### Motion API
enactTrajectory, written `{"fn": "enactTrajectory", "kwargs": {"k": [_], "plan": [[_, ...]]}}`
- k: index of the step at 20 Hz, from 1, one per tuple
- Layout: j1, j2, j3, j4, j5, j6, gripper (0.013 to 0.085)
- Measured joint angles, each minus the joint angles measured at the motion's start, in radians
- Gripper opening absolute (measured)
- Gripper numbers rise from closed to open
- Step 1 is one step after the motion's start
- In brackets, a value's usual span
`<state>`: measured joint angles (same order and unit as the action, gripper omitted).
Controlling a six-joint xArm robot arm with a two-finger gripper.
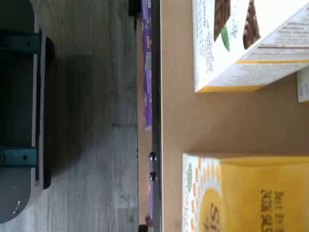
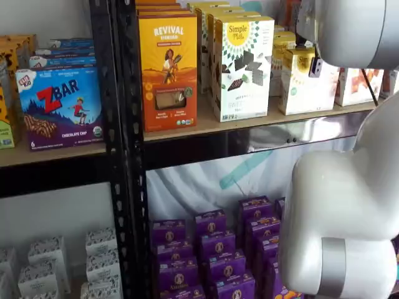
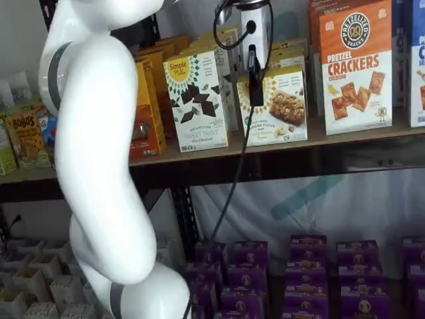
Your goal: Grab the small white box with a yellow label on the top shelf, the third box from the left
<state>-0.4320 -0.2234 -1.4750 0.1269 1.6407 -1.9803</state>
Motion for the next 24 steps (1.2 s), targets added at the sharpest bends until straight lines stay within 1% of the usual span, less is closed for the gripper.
{"fn": "enactTrajectory", "kwargs": {"k": [1,2,3,10,11,12,13,14,15,21,22,23,24], "plan": [[0.0,-0.001,0.001,0.001,-0.001,0.0,0.065],[-0.001,-0.002,0.003,0.003,-0.003,-0.001,0.065],[-0.002,-0.004,0.005,0.006,-0.005,-0.002,0.061],[-0.011,-0.018,0.028,0.022,-0.034,-0.01,0.061],[-0.012,-0.021,0.032,0.024,-0.038,-0.011,0.057],[-0.014,-0.023,0.035,0.026,-0.04,-0.013,0.057],[-0.014,-0.023,0.036,0.028,-0.041,-0.013,0.053],[-0.015,-0.024,0.037,0.029,-0.042,-0.014,0.053],[-0.016,-0.025,0.039,0.031,-0.042,-0.015,0.049],[-0.019,-0.028,0.044,0.037,-0.046,-0.018,0.049],[-0.021,-0.028,0.045,0.039,-0.046,-0.019,0.045],[-0.022,-0.029,0.045,0.04,-0.046,-0.019,0.045],[-0.023,-0.029,0.046,0.042,-0.047,-0.02,0.041]]}}
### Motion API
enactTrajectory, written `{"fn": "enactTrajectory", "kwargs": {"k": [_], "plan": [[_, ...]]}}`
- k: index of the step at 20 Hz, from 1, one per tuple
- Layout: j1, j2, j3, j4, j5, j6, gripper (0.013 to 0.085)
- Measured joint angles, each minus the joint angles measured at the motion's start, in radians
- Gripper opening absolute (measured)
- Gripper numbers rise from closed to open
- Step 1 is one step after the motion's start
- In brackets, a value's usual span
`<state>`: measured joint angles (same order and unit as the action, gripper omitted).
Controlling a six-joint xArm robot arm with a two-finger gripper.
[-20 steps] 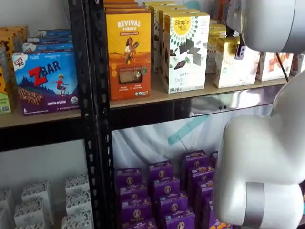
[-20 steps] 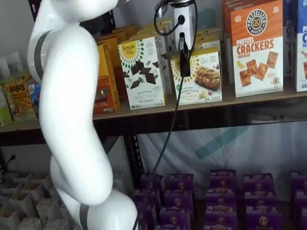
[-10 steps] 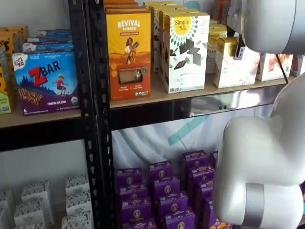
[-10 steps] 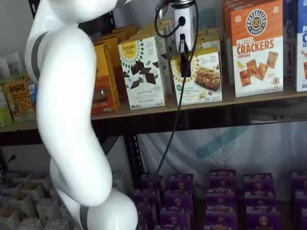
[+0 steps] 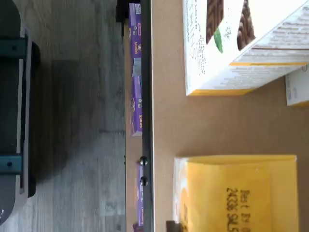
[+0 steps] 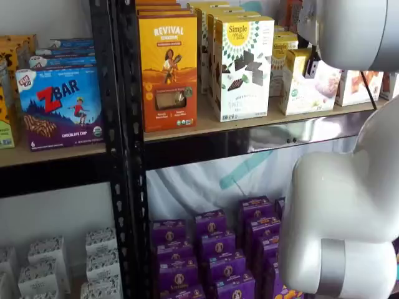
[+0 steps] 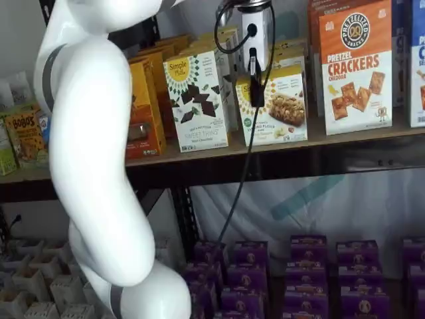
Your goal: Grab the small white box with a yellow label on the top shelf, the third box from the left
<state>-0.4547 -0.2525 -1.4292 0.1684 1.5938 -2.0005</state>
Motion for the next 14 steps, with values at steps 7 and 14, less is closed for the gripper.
{"fn": "enactTrajectory", "kwargs": {"k": [7,14], "plan": [[-0.005,0.002,-0.003,0.001,0.004,-0.004,0.037],[-0.001,-0.005,-0.025,-0.006,0.067,0.005,0.033]]}}
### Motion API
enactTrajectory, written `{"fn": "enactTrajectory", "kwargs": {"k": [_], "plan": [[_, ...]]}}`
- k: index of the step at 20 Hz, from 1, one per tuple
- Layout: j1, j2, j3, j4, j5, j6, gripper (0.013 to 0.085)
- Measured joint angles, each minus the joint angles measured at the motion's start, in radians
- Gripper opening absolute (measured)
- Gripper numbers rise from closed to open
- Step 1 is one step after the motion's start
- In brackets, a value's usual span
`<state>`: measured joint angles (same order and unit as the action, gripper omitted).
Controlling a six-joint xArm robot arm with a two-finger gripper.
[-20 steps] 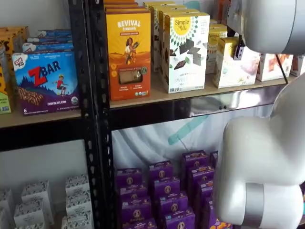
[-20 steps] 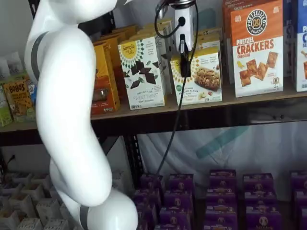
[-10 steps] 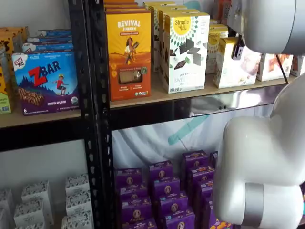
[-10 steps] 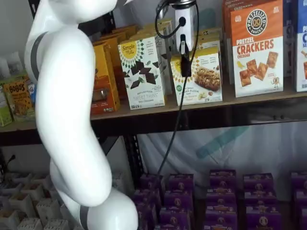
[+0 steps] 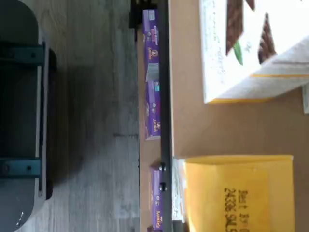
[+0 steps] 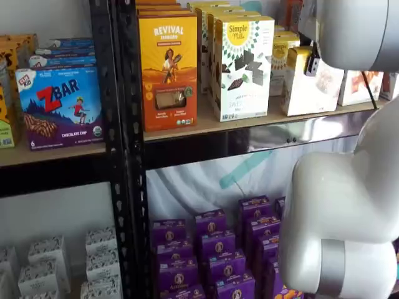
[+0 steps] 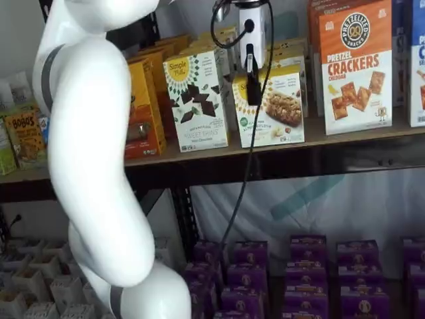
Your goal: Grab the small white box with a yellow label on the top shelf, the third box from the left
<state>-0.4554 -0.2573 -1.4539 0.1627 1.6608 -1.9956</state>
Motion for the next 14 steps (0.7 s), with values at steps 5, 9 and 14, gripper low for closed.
{"fn": "enactTrajectory", "kwargs": {"k": [5,9,14], "plan": [[0.008,-0.03,0.01,-0.009,0.055,0.011,0.033],[0.014,-0.097,0.058,-0.002,0.093,0.021,0.033],[0.021,-0.156,0.106,-0.008,0.12,0.029,0.033]]}}
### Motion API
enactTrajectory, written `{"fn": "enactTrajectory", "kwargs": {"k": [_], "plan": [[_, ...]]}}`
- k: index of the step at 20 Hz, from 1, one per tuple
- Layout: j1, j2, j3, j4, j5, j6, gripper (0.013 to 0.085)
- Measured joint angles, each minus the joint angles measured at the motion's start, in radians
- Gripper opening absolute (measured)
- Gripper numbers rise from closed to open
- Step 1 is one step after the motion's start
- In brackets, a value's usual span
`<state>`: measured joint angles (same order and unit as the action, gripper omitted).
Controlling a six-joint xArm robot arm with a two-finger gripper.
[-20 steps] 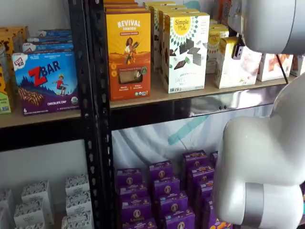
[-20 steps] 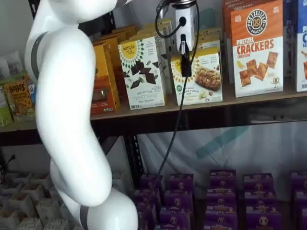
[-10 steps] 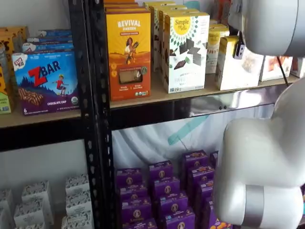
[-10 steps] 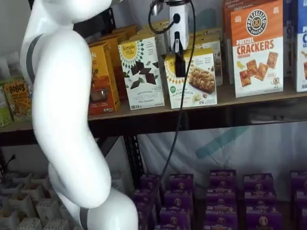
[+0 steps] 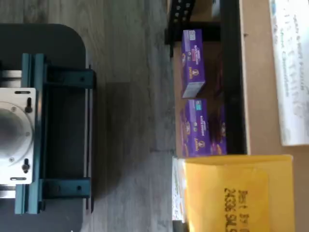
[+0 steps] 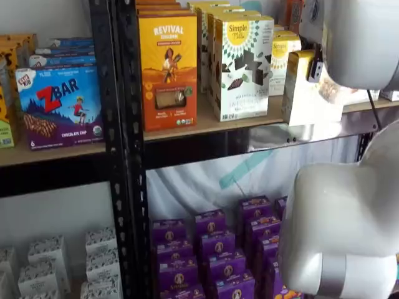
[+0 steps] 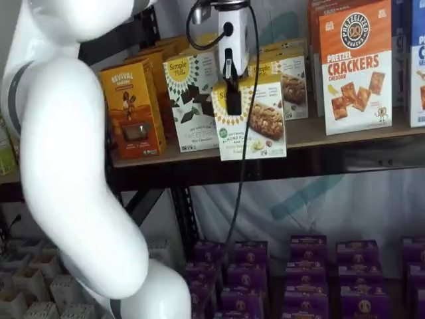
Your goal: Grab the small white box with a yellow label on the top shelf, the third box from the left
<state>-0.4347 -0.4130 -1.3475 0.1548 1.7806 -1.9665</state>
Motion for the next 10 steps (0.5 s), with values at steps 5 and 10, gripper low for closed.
{"fn": "enactTrajectory", "kwargs": {"k": [5,10], "plan": [[0.003,-0.046,0.039,-0.005,0.014,0.003,0.033],[0.001,-0.092,0.078,-0.007,0.028,0.002,0.033]]}}
